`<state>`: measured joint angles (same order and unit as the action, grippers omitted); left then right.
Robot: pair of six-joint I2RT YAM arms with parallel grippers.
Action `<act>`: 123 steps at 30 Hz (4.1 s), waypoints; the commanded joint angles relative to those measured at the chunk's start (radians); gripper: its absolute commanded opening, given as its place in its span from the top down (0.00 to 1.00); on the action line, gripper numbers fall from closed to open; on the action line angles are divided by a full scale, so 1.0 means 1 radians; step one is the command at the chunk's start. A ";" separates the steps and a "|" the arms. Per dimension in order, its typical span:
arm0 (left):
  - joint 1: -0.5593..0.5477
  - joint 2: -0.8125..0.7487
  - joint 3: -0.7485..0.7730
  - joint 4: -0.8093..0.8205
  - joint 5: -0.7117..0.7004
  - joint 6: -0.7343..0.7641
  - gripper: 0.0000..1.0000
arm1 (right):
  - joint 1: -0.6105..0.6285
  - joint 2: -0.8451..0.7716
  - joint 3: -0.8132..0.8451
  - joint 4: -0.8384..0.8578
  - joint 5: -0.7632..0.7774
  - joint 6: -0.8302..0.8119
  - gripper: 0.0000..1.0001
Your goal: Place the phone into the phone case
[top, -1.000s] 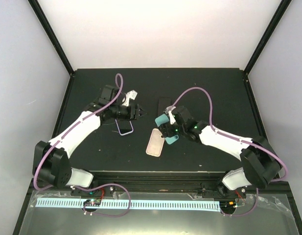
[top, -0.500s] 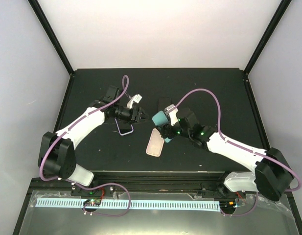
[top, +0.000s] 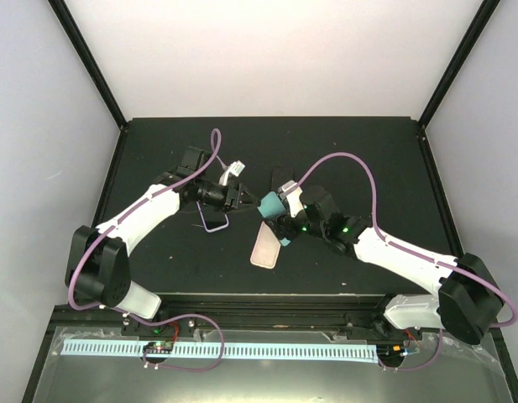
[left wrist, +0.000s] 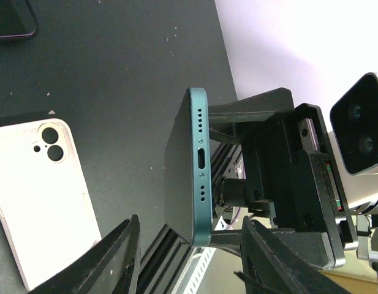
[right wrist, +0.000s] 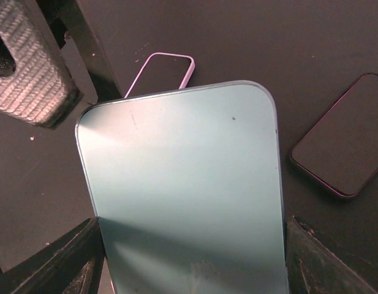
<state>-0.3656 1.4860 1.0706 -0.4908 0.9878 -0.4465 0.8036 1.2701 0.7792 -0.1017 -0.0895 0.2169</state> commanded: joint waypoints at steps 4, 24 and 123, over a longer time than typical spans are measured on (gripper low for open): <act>0.006 0.013 -0.007 0.041 0.046 -0.009 0.63 | 0.012 -0.009 0.039 0.053 -0.009 -0.020 0.36; -0.016 0.001 -0.053 0.129 0.075 -0.084 0.75 | 0.017 0.011 0.049 0.051 -0.038 -0.032 0.36; -0.693 -0.553 -0.522 0.714 -1.255 1.430 0.94 | -0.260 -0.080 -0.156 0.288 -0.849 1.165 0.83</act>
<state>-1.0504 0.9314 0.5316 0.1131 -0.2031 1.0050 0.5381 1.1923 0.6426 0.1234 -0.9237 1.3705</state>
